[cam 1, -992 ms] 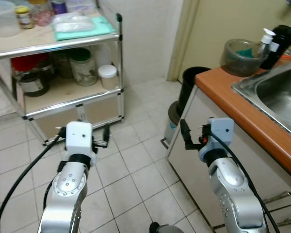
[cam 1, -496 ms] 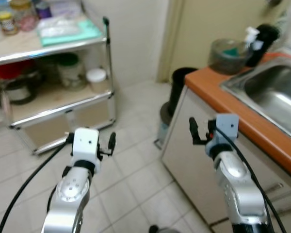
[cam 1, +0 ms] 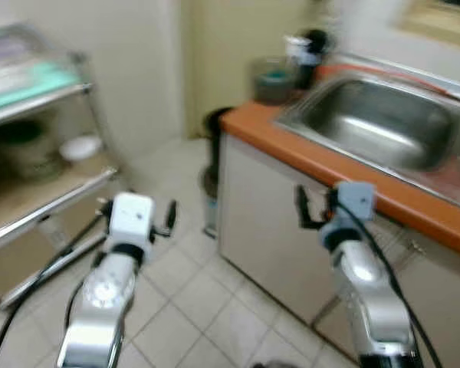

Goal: Kitchen organization

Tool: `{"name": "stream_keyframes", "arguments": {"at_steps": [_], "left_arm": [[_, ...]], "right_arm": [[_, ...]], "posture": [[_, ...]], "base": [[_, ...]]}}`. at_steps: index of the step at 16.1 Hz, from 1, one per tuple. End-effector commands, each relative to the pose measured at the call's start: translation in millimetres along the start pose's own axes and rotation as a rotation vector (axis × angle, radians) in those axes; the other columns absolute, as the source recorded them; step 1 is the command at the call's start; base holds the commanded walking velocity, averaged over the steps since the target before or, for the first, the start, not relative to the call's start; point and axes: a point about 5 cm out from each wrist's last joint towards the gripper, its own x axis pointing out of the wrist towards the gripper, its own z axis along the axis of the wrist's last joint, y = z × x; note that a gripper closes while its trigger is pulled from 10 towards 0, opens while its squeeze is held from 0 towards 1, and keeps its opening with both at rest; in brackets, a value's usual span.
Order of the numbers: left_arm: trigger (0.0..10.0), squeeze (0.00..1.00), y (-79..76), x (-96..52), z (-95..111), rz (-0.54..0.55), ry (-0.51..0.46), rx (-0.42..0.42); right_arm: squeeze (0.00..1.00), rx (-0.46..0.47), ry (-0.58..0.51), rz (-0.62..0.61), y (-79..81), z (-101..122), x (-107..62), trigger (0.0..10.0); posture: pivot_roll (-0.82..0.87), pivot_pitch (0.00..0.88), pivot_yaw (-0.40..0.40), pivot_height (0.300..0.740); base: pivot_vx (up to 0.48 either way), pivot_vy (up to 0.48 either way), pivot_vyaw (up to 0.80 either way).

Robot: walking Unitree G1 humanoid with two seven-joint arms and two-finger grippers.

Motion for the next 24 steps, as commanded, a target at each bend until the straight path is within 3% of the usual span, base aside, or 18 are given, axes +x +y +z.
{"name": "stream_keyframes", "arguments": {"at_steps": [1,4,8,16,19,24], "left_arm": [[10.0,0.00,-2.0,2.1,0.4,0.009,-0.012,-0.014],[10.0,0.00,-6.9,4.7,1.0,-0.004,-0.019,-0.027],[10.0,0.00,-7.6,0.5,-4.7,0.021,-0.004,-0.139],[10.0,0.00,-4.3,-3.3,-1.1,0.029,-0.031,-0.185],[10.0,0.00,-1.4,1.8,1.0,0.044,-0.046,-0.144],[10.0,0.00,0.7,4.9,6.7,0.018,-0.086,-0.121]], "right_arm": [[1.00,-0.002,-0.006,-0.016,-5.0,1.7,-0.6,10.0],[1.00,-0.015,-0.012,-0.014,-6.5,3.0,-3.7,10.0],[1.00,-0.036,0.002,0.016,-3.5,1.8,-4.9,10.0],[1.00,-0.063,0.010,0.008,-5.0,1.9,-4.9,10.0],[1.00,-0.131,-0.013,-0.011,-6.1,4.5,-3.4,10.0],[1.00,-0.068,-0.005,0.003,-3.9,6.5,-3.3,10.0]], "posture": [[0.02,0.000,0.046,0.740],[0.01,0.000,0.045,0.740],[0.02,0.000,0.020,0.740],[0.02,0.000,0.011,0.740],[0.00,0.000,0.022,0.740],[0.00,0.000,0.020,0.740]], "base": [[0.000,0.000,-0.77],[0.000,0.000,-0.77],[0.000,0.000,-0.78],[0.000,0.000,-0.78],[0.000,0.000,-0.78],[0.000,0.000,-0.78]]}}
